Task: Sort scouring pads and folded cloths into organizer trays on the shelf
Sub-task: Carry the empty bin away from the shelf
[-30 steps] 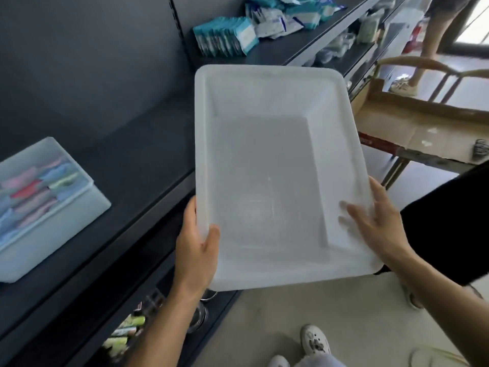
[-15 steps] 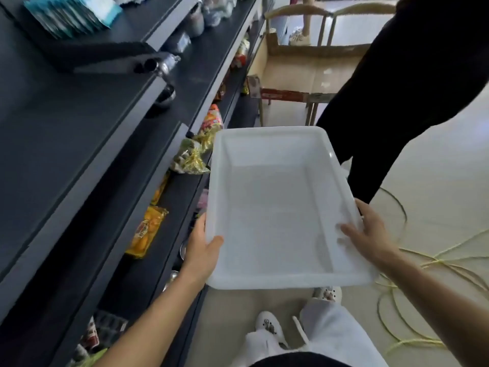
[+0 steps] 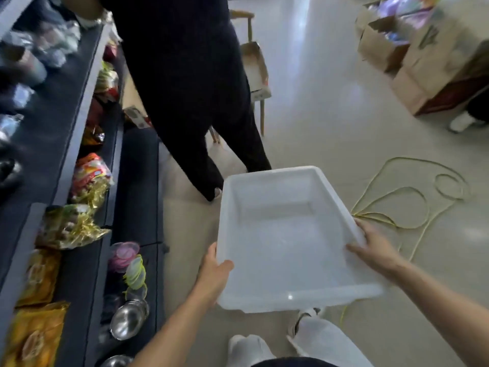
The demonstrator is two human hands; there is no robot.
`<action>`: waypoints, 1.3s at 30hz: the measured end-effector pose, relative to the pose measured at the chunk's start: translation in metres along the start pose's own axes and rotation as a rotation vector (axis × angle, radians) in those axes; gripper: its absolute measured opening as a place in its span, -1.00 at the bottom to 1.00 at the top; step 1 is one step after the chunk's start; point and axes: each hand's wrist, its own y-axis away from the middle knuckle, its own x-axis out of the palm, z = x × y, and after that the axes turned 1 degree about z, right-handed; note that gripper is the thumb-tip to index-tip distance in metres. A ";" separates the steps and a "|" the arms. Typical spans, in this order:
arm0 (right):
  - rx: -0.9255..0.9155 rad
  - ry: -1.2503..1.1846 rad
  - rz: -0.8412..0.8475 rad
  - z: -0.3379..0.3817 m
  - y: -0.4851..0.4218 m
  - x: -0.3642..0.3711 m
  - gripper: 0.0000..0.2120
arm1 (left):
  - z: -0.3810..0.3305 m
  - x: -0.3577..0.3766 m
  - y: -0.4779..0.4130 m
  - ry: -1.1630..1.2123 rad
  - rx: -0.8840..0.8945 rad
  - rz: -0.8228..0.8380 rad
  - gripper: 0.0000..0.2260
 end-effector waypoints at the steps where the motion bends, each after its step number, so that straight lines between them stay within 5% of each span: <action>1: 0.010 -0.011 -0.017 -0.008 -0.008 -0.015 -0.39 | -0.012 0.015 -0.009 -0.021 0.013 0.021 -0.60; 16: -0.014 -0.236 -0.277 -0.016 -0.162 -0.222 -0.53 | -0.245 0.193 -0.161 -0.193 0.307 0.103 -0.59; 39: 0.036 -0.336 -0.463 0.098 -0.625 -0.547 -0.44 | -0.690 0.420 -0.547 -0.199 0.432 0.270 -0.65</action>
